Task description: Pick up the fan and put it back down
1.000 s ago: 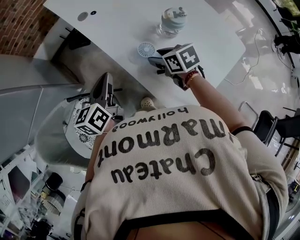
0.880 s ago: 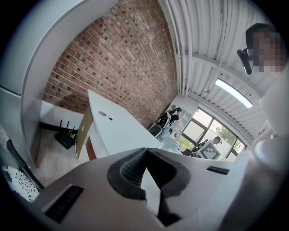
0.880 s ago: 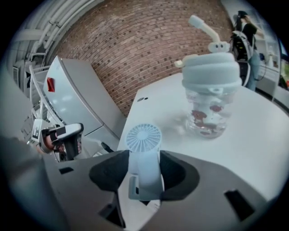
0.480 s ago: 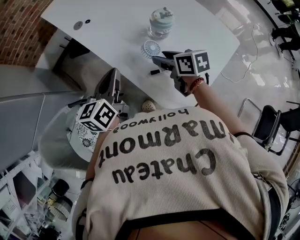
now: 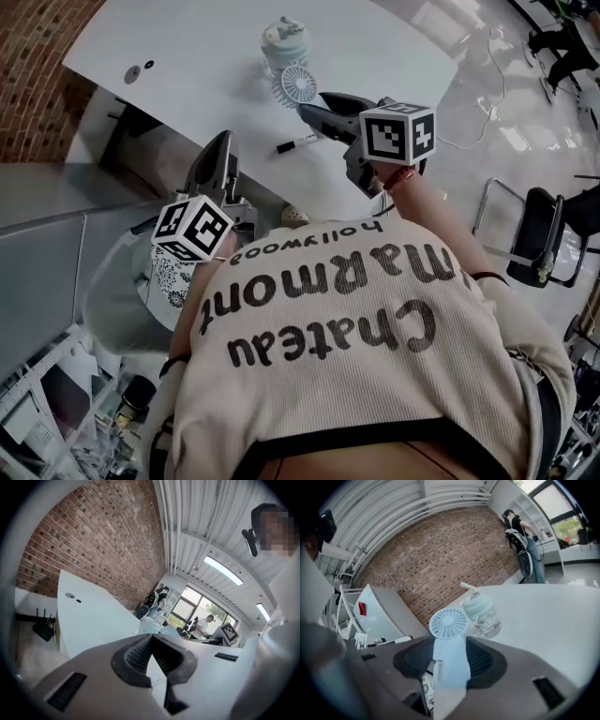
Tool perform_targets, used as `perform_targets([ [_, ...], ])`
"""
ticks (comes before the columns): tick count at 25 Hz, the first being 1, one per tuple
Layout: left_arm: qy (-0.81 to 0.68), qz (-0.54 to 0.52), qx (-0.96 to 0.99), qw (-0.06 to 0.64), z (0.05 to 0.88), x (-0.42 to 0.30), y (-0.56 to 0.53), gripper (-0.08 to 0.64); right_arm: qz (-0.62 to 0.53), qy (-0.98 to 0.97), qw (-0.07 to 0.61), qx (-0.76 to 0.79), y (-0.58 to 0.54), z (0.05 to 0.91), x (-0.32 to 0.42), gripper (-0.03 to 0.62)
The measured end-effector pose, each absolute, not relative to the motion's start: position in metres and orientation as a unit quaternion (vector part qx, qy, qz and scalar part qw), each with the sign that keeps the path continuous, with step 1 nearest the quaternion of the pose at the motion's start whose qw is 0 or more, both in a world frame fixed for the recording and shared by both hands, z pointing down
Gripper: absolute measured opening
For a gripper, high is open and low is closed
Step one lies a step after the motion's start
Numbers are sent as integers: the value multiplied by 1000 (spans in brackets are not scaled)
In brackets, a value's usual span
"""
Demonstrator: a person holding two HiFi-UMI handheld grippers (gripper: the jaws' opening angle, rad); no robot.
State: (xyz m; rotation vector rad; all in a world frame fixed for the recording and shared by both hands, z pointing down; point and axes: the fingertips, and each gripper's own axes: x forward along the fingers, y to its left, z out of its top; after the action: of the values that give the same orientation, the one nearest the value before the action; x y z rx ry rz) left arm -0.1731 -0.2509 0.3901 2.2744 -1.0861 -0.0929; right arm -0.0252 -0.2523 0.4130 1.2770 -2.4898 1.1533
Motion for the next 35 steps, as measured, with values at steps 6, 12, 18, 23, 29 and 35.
perform_targets([
  [6,-393,-32,869,298,383,-134,-259,0,370,-821,31,434,-245,399,4,216],
  [12,-400,-24,870,288,374,-98,-252,0,379,-823,38,421,-248,403,35,216],
  [18,-435,-10,847,306,390,-86,-243,0,394,-827,48,398,-257,417,54,216],
  [23,-459,-17,829,319,401,-75,-237,0,418,-825,60,375,-254,432,69,216],
  [29,-468,-24,819,331,406,-36,-232,0,427,-833,89,341,-247,439,89,216],
  [35,-480,-24,809,339,415,-8,-226,0,429,-835,123,323,-239,458,109,216],
])
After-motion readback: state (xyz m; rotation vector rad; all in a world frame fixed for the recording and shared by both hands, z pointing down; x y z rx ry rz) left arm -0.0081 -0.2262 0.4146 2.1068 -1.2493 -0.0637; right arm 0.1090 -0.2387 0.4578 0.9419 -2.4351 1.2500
